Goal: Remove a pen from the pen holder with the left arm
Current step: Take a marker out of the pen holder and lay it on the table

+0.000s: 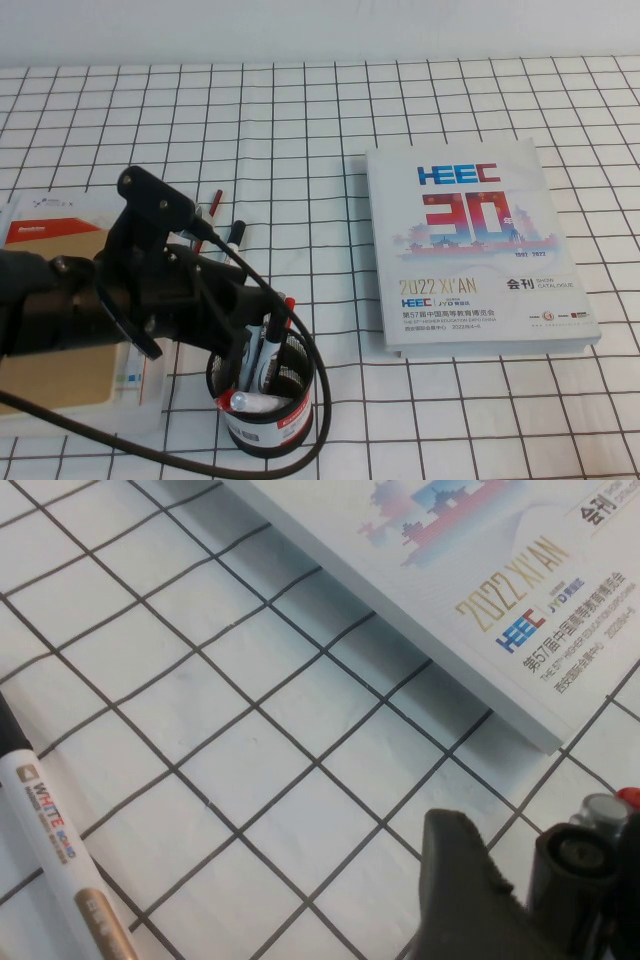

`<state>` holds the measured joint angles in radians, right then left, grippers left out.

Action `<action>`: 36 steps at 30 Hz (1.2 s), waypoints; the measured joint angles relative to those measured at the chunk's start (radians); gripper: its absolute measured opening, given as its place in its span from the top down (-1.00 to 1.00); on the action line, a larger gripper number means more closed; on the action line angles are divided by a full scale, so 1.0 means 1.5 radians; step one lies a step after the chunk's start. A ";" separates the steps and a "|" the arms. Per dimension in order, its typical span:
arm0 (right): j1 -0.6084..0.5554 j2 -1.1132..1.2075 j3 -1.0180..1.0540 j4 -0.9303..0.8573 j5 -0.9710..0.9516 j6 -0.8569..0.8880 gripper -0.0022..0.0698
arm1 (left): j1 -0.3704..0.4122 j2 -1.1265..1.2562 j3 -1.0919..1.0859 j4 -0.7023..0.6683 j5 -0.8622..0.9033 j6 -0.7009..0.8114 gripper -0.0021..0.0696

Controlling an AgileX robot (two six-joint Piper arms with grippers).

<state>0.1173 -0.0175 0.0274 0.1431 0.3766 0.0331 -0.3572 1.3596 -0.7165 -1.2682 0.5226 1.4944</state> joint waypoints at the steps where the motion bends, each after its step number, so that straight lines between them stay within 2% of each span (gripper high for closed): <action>1: 0.000 0.000 0.000 0.000 0.000 0.000 0.98 | 0.000 0.000 0.000 0.000 0.000 0.000 0.14; 13: 0.000 0.000 0.000 0.000 0.000 0.000 0.98 | 0.000 0.000 0.000 0.000 0.026 0.000 0.62; 27: 0.000 0.000 0.000 0.000 0.000 0.000 0.98 | 0.000 -0.013 -0.024 0.014 0.033 -0.028 0.63; 30: 0.000 0.000 0.000 0.000 0.000 0.000 0.98 | 0.000 -0.031 -0.049 0.042 0.041 -0.074 0.63; 36: 0.000 0.000 0.000 0.000 0.000 0.000 0.98 | 0.000 -0.050 -0.113 0.180 0.093 -0.231 0.63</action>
<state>0.1173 -0.0175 0.0274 0.1431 0.3766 0.0331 -0.3572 1.2849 -0.8858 -0.9978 0.6620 1.1485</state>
